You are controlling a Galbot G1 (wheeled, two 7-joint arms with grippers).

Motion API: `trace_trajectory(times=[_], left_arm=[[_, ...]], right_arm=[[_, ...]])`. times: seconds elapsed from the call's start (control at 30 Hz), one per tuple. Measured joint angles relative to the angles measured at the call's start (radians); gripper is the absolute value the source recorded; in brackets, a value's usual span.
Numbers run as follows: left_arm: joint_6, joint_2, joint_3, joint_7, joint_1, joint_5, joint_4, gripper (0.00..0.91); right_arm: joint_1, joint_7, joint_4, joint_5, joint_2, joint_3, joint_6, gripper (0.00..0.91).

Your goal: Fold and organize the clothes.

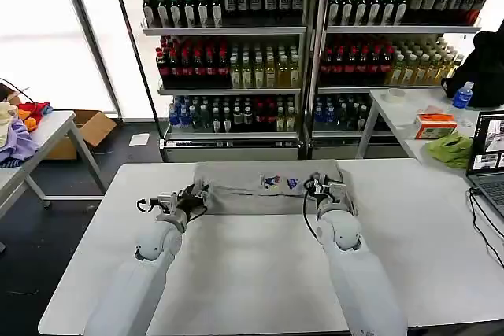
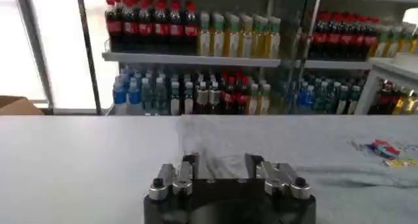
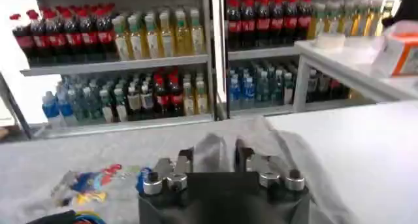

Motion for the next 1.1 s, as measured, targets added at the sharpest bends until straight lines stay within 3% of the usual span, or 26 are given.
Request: trace_trajectory(times=[0.37, 0.73, 1.1], left_arm=[[0.038, 0.009, -0.003, -0.030, 0.035, -0.002, -0.053, 0.907], [0.069, 0.033, -0.006, -0.051, 0.089, -0.013, -0.133, 0.907], [0.070, 0.046, -0.012, -0.058, 0.118, -0.010, -0.174, 0.907]], right_arm=[[0.012, 0.074, 0.006, 0.091, 0.004, 0.007, 0.067, 0.907], [-0.082, 0.134, 0.140, 0.038, -0.093, 0.008, -0.022, 0.907], [-0.199, 0.116, 0.240, -0.040, -0.208, 0.027, -0.097, 0.907]])
